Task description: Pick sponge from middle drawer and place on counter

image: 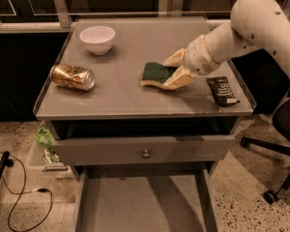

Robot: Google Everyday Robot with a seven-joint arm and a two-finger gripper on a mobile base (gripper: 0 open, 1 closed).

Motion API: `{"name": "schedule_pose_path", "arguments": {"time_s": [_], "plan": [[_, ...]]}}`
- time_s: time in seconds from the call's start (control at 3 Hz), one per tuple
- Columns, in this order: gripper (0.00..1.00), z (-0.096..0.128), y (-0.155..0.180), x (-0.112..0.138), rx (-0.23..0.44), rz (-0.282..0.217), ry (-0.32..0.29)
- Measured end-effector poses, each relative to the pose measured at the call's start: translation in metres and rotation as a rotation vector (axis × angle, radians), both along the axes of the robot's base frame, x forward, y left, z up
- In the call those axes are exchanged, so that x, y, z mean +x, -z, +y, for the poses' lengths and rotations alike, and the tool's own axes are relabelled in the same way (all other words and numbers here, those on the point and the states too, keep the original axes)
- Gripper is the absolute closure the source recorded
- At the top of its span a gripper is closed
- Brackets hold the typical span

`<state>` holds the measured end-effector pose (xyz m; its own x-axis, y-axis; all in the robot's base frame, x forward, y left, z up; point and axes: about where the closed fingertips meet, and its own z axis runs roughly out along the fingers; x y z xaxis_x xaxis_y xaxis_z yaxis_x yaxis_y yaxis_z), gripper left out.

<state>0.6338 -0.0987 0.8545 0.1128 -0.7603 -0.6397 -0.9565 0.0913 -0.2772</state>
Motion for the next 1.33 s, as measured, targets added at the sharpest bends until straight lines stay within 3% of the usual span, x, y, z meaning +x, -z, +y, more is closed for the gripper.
{"name": "schedule_pose_path", "arguments": {"time_s": [0.33, 0.67, 1.33], "plan": [[1.0, 0.0067, 0.0106, 0.0021, -0.013, 0.032, 0.021], [0.81, 0.0069, 0.0107, 0.0021, -0.013, 0.034, 0.022], [0.35, 0.007, 0.0108, 0.0021, -0.013, 0.034, 0.022]]}}
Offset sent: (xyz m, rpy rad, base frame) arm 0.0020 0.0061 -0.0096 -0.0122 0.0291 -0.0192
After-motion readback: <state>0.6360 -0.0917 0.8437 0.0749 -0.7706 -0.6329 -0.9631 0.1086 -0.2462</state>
